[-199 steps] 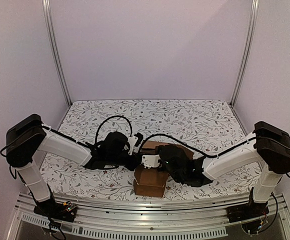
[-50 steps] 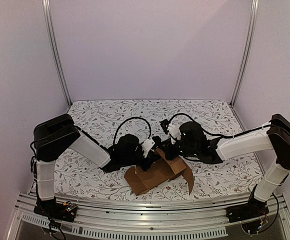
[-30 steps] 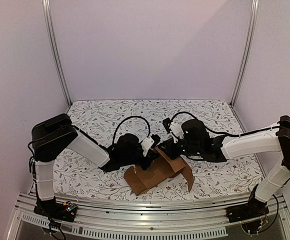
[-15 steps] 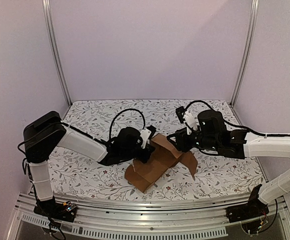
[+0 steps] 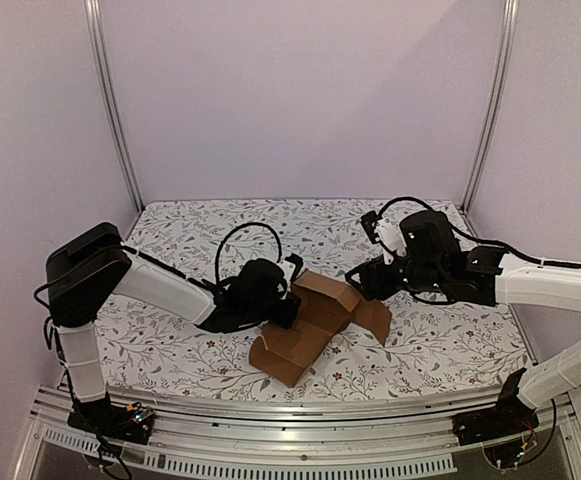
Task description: Fold the paper box
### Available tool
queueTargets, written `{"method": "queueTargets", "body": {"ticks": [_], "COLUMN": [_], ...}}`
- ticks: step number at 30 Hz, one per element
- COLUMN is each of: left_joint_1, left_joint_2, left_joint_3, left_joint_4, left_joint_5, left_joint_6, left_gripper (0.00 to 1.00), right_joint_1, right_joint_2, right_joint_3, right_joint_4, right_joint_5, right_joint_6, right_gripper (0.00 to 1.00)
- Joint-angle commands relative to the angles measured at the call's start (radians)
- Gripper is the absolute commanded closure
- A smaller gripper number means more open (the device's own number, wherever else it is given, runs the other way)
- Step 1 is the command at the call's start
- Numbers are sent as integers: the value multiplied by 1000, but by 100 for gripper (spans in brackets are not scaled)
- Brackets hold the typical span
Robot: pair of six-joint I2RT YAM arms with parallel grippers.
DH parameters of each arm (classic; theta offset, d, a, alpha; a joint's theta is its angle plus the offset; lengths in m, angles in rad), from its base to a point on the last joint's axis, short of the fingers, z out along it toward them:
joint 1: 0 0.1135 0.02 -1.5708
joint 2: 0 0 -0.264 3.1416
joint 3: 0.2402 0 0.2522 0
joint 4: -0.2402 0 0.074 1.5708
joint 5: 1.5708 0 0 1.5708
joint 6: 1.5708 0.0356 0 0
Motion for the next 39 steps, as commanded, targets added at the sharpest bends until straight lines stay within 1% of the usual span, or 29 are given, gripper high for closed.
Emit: {"method": "queueTargets", "body": {"ticks": [1,6,11,18,24,28,36,39], "left_joint_1": [-28,-32,-33,-33,-32,-31,-31,-32], "left_joint_2": [11,18,25,36,60,70,84,85], "left_joint_3": [-29,-49,-55,-69,-63,-62,-61,-64], "left_joint_4": [47,74,89,135,162,183,221,230], "left_joint_5": [55,93,107,129,132,118,110,106], "left_joint_6": [22,53,79,112,112,107,104,107], "left_gripper": [100,100,100,100,100,99,76,75], "right_joint_1": [-32,-61,-89,-103,-103,-103,-103,-103], "right_joint_2": [73,168,273,373,428,438,435,431], "right_joint_3": [82,162,221,258,248,227,210,208], "right_joint_4": [-59,-85,-91,-93,-79,-55,-40,-34], "right_joint_5": [-68,-164,-278,-334,-398,-411,-417,-418], "right_joint_6": [-27,-5,38,84,116,139,153,158], "right_gripper": [31,22,20,21,26,29,30,31]}}
